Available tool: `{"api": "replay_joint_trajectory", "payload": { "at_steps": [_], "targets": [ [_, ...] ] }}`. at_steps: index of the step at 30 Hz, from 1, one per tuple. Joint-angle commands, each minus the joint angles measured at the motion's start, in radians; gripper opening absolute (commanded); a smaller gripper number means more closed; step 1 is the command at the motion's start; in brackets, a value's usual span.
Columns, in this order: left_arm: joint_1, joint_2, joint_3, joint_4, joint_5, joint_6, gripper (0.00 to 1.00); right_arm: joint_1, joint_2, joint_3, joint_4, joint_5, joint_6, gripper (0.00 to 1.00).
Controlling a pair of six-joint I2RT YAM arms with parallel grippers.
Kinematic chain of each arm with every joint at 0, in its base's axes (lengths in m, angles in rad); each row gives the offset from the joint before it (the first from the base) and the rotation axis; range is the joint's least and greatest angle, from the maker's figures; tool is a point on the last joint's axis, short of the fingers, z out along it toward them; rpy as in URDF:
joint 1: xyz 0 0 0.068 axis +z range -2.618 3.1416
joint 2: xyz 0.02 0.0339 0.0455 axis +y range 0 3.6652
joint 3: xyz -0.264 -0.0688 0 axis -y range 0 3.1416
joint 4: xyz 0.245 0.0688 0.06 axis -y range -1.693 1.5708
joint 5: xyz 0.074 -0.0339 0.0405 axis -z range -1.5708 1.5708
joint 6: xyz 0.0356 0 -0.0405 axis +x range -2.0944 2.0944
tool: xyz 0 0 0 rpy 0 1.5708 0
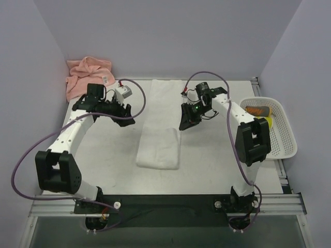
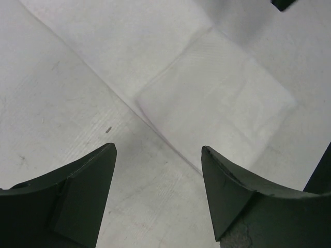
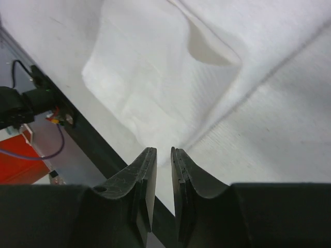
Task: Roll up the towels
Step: Roll the towel
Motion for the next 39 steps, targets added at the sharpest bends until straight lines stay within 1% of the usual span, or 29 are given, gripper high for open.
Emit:
{"api": "replay_joint_trajectory", "payload": {
  "at_steps": [1,2,3,4,5,7,8,9,10,11,12,13,14,15,16,17,19,20,23,25,27,29,30,32,33,35,36,37,39],
  "targets": [
    [-0.026,-0.093,-0.15,-0.007,0.051,0.233,0.78,0.034,0.074,0.09,0.053,-0.145,0.129,0.2],
    [-0.034,-0.115,-0.176,-0.006,0.048,0.285,0.77,0.04,0.121,0.133,0.064,-0.168,0.181,0.2],
    [-0.042,-0.157,-0.233,-0.002,0.05,0.314,0.77,0.06,0.143,0.15,0.077,-0.185,0.2,0.2],
    [-0.049,-0.176,-0.253,-0.001,0.048,0.342,0.78,0.069,0.163,0.162,0.093,-0.187,0.214,0.2],
    [-0.065,-0.193,-0.279,0.001,0.047,0.407,0.77,0.08,0.198,0.168,0.1,-0.173,0.218,0.2],
    [-0.092,-0.248,-0.343,0.004,0.037,0.48,0.78,0.089,0.226,0.143,0.12,-0.144,0.215,0.2],
    [-0.106,-0.265,-0.364,0.004,0.031,0.561,0.78,0.086,0.255,0.104,0.123,-0.095,0.217,0.19],
    [-0.15,-0.3,-0.385,0.004,0.024,0.601,0.79,0.081,0.272,0.087,0.124,-0.078,0.209,0.18],
    [-0.177,-0.319,-0.432,0.004,-0.004,0.68,0.79,0.069,0.287,0.067,0.124,-0.06,0.204,0.17],
    [-0.21,-0.337,-0.456,0.005,-0.019,0.724,0.79,0.065,0.308,0.049,0.123,-0.005,0.192,0.14],
    [-0.271,-0.372,-0.485,0.01,-0.039,0.763,0.79,0.061,0.313,0.017,0.124,0.019,0.168,0.13],
    [-0.307,-0.391,-0.543,0.022,-0.079,0.797,0.79,0.06,0.319,0.006,0.124,0.036,0.157,0.13],
    [-0.335,-0.411,-0.583,0.072,-0.102,0.845,0.79,0.058,0.325,-0.002,0.124,0.059,0.149,0.12],
    [-0.393,-0.444,-0.618,0.105,-0.124,0.868,0.79,0.058,0.328,-0.012,0.126,0.065,0.145,0.11],
    [-0.417,-0.457,-0.65,0.134,-0.143,0.883,0.79,0.057,0.332,-0.012,0.124,0.062,0.142,0.11],
    [-0.44,-0.466,-0.711,0.202,-0.188,0.905,0.79,0.055,0.332,-0.014,0.126,0.063,0.139,0.11],
    [-0.511,-0.472,-0.762,0.269,-0.228,0.917,0.79,0.058,0.333,-0.011,0.126,0.068,0.134,0.11],
    [-0.536,-0.469,-0.801,0.35,-0.266,0.901,0.79,0.06,0.335,-0.008,0.126,0.068,0.131,0.11],
    [-0.608,-0.432,-0.827,0.424,-0.303,0.882,0.78,0.058,0.341,0.001,0.124,0.071,0.125,0.11],
    [-0.651,-0.39,-0.859,0.508,-0.369,0.852,0.77,0.058,0.339,-0.005,0.124,0.074,0.117,0.11],
    [-0.669,-0.347,-0.87,0.522,-0.401,0.844,0.74,0.06,0.333,-0.011,0.124,0.077,0.1,0.11],
    [-0.703,-0.331,-0.873,0.505,-0.414,0.833,0.68,0.06,0.318,-0.02,0.123,0.083,0.086,0.11],
    [-0.711,-0.327,-0.87,0.501,-0.42,0.822,0.57,0.06,0.312,-0.023,0.121,0.088,0.07,0.11],
    [-0.726,-0.323,-0.856,0.447,-0.412,0.795,0.43,0.063,0.284,-0.029,0.12,0.105,0.057,0.11],
    [-0.726,-0.32,-0.838,0.427,-0.405,0.782,0.32,0.065,0.273,-0.028,0.115,0.111,0.04,0.11],
    [-0.726,-0.31,-0.807,0.366,-0.382,0.744,0.2,0.075,0.223,-0.019,0.103,0.132,0.013,0.12],
    [-0.726,-0.307,-0.789,0.32,-0.371,0.73,0.1,0.084,0.198,-0.014,0.091,0.142,-0.019,0.13],
    [-0.726,-0.303,-0.754,0.305,-0.351,0.677,0.06,0.104,0.146,-0.014,0.091,0.146,-0.027,0.14],
    [-0.726,-0.297,-0.718,0.266,-0.322,0.629,0.03,0.117,0.099,-0.016,0.094,0.113,-0.03,0.15]
  ]
}}
